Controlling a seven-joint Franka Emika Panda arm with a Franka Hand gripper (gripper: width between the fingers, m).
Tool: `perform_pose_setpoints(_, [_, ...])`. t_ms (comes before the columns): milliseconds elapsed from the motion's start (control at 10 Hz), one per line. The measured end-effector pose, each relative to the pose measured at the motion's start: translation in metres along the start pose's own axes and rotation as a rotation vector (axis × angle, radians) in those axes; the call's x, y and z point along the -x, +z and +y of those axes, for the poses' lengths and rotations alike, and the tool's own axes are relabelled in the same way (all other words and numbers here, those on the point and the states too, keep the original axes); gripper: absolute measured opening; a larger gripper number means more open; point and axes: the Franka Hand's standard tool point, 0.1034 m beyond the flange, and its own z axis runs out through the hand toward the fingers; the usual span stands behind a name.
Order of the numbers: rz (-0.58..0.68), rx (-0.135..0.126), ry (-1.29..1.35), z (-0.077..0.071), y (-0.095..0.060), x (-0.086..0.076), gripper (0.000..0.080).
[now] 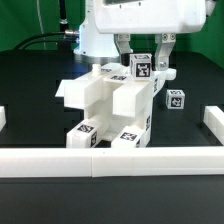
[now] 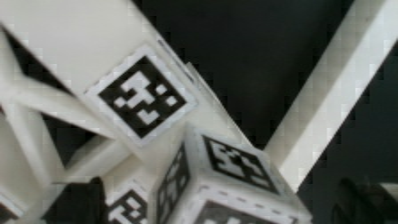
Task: Assemble chair
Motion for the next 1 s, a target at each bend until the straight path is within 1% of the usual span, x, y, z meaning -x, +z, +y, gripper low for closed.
perform_pose_setpoints(300, [0.0, 0.0, -0.246, 0.0001, 0.0001, -0.0001, 0.0649])
perform_pose_setpoints(400, [0.0, 0.001, -0.278, 0.0002, 0.0001, -0.0001, 0.0649])
perform_pose_setpoints(500, [0.004, 0.007, -0.457, 0.0009, 0.0001, -0.0012, 0.0649])
perform_pose_setpoints(700, [0.006, 0.007, -0.637, -0.002, -0.0012, 0.0002, 0.0649])
perform_pose_setpoints(800, [0.004, 0.007, -0.619, -0.0012, -0.0005, 0.0, 0.0649])
perform_pose_setpoints(900, [-0.013, 0.015, -0.618, 0.001, 0.0, 0.0009, 0.0649])
perform_pose_setpoints(1000, [-0.014, 0.016, -0.63, 0.0009, 0.0003, 0.0016, 0.0649])
